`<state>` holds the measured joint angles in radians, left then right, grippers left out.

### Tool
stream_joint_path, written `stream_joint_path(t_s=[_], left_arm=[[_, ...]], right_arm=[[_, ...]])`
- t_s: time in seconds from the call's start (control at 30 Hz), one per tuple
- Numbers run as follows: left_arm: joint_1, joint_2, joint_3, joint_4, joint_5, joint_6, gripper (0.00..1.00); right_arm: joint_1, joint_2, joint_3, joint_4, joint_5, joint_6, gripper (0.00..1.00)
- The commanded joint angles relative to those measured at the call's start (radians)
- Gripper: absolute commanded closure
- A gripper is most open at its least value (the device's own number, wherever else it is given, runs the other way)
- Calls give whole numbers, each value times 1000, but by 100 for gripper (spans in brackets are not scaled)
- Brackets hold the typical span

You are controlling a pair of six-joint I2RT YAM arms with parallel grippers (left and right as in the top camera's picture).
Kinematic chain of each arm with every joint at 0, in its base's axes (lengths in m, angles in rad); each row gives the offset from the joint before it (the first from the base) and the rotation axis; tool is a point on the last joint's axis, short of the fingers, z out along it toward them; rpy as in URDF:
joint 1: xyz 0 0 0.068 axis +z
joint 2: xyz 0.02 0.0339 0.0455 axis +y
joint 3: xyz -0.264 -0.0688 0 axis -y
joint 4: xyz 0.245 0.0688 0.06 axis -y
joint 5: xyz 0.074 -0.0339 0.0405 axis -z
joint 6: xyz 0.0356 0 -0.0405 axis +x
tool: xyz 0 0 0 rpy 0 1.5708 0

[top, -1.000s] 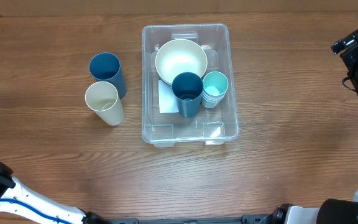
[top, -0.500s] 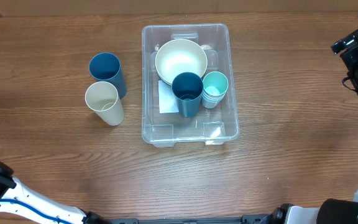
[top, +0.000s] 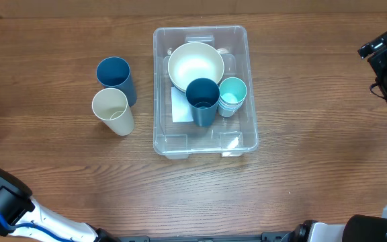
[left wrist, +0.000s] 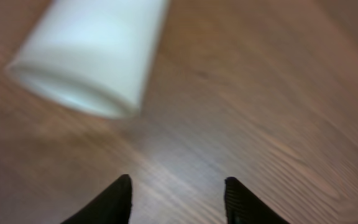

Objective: Pack container

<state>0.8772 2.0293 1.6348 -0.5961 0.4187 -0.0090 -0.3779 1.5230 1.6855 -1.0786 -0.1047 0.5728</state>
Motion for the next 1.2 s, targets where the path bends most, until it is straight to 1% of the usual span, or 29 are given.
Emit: stream_joint_path(t_s=[0.0, 0.03, 0.2, 0.33, 0.43, 0.6, 0.73, 1.07, 1.17], left_arm=[[3, 5, 3, 21, -167, -108, 44], [3, 6, 3, 34, -167, -109, 42], [6, 45, 3, 81, -209, -164, 41], [6, 111, 3, 93, -209, -216, 42], [6, 142, 3, 134, -216, -216, 41], [-1, 157, 3, 259, -210, -210, 40], [-10, 157, 3, 307, -192, -195, 39], [-14, 157, 3, 279, -159, -193, 41], [-14, 157, 3, 278, -163, -156, 41]], right_arm=[[1, -17, 3, 2, -2, 4, 0], [1, -17, 3, 2, -2, 4, 0], [1, -17, 3, 2, -2, 4, 0], [1, -17, 3, 2, -2, 4, 0], [1, -17, 3, 2, -2, 4, 0], [1, -17, 3, 2, -2, 4, 0], [1, -17, 3, 2, -2, 4, 0], [1, -17, 3, 2, -2, 4, 0], [1, -17, 3, 2, -2, 4, 0]])
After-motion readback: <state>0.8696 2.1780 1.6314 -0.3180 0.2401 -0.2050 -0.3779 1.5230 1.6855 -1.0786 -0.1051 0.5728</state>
